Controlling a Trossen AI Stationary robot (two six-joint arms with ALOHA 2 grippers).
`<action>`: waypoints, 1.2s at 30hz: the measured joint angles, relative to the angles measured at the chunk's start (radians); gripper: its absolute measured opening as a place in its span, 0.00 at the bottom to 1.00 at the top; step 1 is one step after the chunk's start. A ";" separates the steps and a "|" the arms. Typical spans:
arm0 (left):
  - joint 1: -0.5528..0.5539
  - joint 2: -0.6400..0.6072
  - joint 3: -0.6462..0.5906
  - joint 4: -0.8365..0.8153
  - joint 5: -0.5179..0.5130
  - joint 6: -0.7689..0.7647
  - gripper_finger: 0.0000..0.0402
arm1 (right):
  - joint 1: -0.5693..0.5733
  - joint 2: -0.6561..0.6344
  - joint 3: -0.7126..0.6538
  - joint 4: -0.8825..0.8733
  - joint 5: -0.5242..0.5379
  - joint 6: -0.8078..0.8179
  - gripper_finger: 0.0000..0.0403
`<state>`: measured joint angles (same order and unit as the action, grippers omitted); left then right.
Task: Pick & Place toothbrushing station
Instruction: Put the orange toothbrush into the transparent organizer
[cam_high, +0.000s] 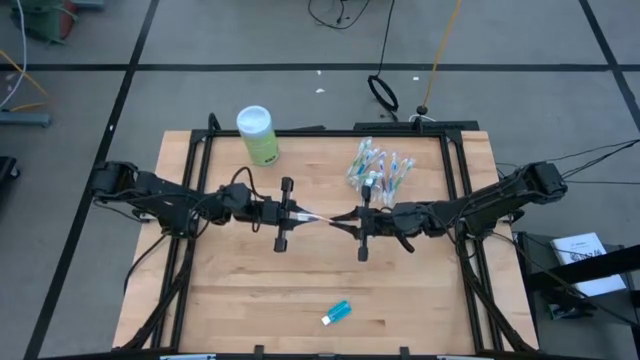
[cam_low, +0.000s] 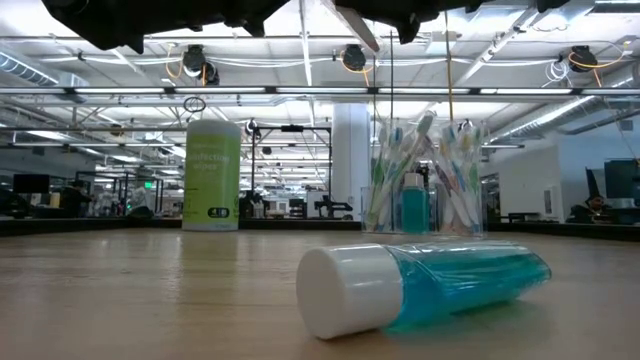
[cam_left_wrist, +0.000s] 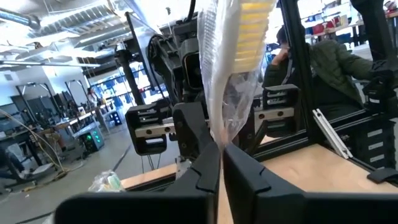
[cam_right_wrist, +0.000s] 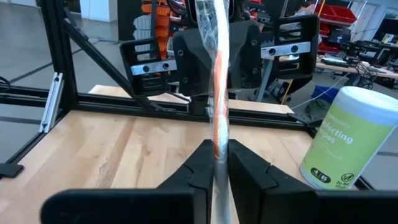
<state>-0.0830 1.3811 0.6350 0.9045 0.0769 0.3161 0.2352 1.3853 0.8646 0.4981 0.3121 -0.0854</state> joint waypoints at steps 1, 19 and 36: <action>0.000 0.000 0.000 -0.002 0.000 0.000 0.03 | 0.000 0.000 0.000 0.000 0.000 0.003 0.07; 0.060 -0.001 0.018 -0.150 -0.157 -0.007 0.01 | 0.029 -0.038 -0.001 -0.134 0.331 -0.031 0.33; 0.303 0.275 0.390 -0.465 -0.048 -0.099 0.01 | 0.094 -0.086 -0.002 -0.356 0.398 0.048 0.32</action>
<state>0.2201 1.6563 1.0253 0.4399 0.0291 0.2173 0.3294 1.2993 0.8631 0.1424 0.7103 -0.0377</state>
